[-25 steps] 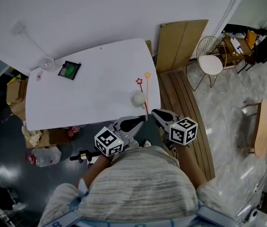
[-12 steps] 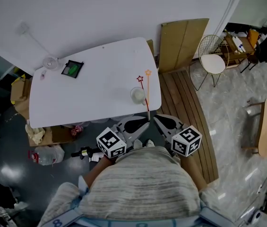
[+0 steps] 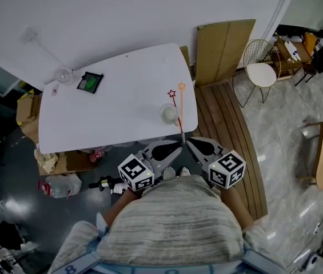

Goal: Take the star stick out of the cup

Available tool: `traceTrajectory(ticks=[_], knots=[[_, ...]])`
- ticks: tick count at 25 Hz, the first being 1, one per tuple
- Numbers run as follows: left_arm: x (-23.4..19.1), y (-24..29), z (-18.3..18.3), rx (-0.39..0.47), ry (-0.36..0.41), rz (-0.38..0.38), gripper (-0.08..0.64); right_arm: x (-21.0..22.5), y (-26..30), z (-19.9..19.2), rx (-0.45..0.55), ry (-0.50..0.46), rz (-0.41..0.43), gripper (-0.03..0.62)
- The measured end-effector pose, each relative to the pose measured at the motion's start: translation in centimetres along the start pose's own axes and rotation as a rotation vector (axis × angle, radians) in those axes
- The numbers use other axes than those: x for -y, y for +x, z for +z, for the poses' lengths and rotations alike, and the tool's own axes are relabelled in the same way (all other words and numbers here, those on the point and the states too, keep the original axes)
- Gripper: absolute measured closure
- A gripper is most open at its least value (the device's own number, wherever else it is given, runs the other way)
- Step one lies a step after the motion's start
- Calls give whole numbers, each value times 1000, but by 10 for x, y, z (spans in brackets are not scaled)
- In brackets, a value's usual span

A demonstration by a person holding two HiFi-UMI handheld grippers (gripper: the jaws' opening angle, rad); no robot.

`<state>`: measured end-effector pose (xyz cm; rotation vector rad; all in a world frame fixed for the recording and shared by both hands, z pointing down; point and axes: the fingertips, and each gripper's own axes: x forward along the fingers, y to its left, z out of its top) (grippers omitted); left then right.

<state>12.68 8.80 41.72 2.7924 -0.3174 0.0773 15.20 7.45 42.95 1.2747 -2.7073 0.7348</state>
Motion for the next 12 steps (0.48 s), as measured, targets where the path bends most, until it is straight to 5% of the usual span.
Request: traceTrajectory(ticks=[12], knots=[[-13,1,-7,-16,-22,30,517,7,17,-6,-45,0,46,584]])
